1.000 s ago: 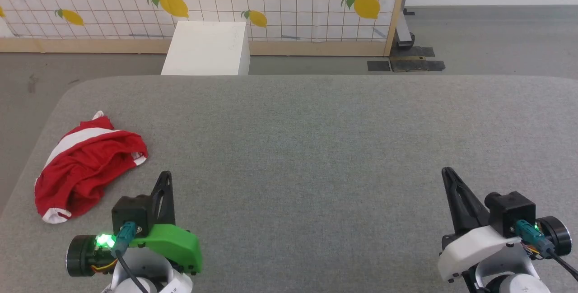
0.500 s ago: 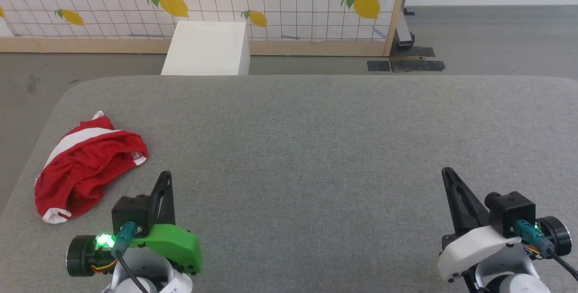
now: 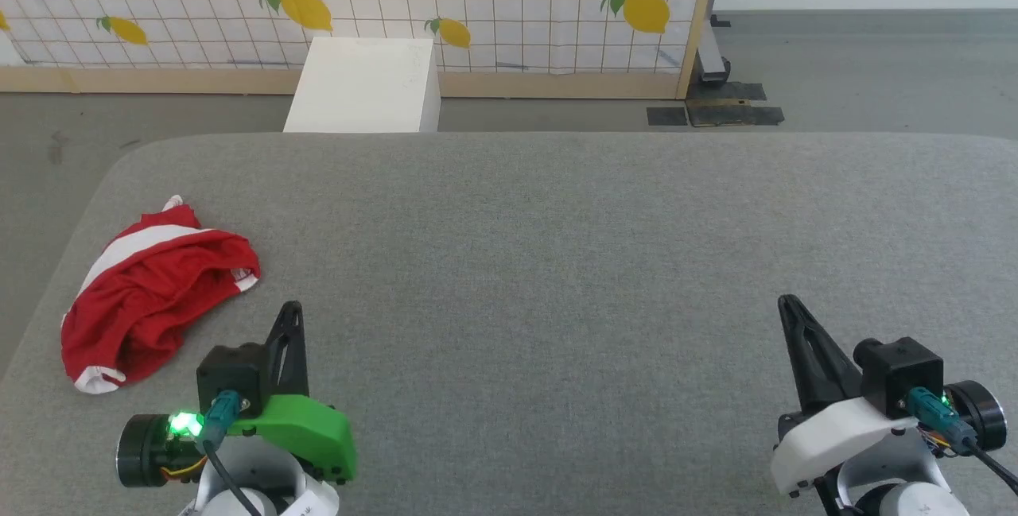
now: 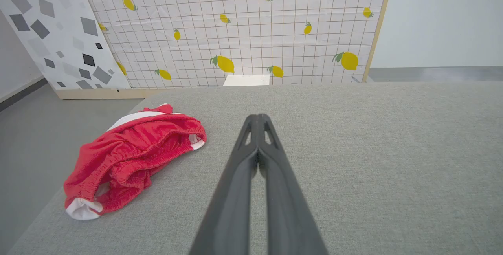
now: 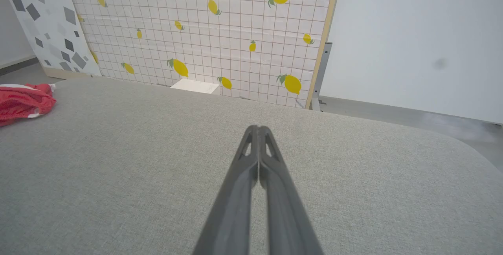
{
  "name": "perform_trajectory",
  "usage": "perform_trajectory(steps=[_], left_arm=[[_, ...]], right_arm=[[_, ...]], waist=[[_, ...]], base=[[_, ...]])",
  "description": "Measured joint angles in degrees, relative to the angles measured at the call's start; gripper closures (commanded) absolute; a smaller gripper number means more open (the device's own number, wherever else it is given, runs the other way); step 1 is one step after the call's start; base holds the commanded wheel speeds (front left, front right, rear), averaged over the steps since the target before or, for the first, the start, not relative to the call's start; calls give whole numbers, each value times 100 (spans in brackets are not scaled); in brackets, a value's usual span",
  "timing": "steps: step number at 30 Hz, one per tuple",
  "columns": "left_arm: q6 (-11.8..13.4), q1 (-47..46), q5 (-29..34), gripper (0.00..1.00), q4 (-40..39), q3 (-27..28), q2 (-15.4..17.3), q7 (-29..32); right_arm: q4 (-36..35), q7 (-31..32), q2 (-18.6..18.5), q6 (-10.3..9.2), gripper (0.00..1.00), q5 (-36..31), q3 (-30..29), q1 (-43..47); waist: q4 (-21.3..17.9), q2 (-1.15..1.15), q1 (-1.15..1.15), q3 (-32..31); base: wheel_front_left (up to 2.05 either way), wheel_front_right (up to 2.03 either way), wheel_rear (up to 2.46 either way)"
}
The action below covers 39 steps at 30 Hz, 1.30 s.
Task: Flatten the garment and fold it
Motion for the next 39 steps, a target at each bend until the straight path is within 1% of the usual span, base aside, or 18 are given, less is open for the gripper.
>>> perform_trajectory(steps=[26,27,39], left_arm=[[0,0,0,100,0,-1,0,0],[0,0,0,0,0,-1,0,0],[0,-2,-35,0,-1,-29,1,0]], right_arm=[[0,0,0,0,100,0,-1,0],[0,0,0,0,0,0,0,0],[0,0,-3,1,0,1,-1,3]], waist=[[0,0,0,0],[0,0,0,0],[-2,0,0,0]], base=[[0,0,0],[0,0,0],[0,0,0]])
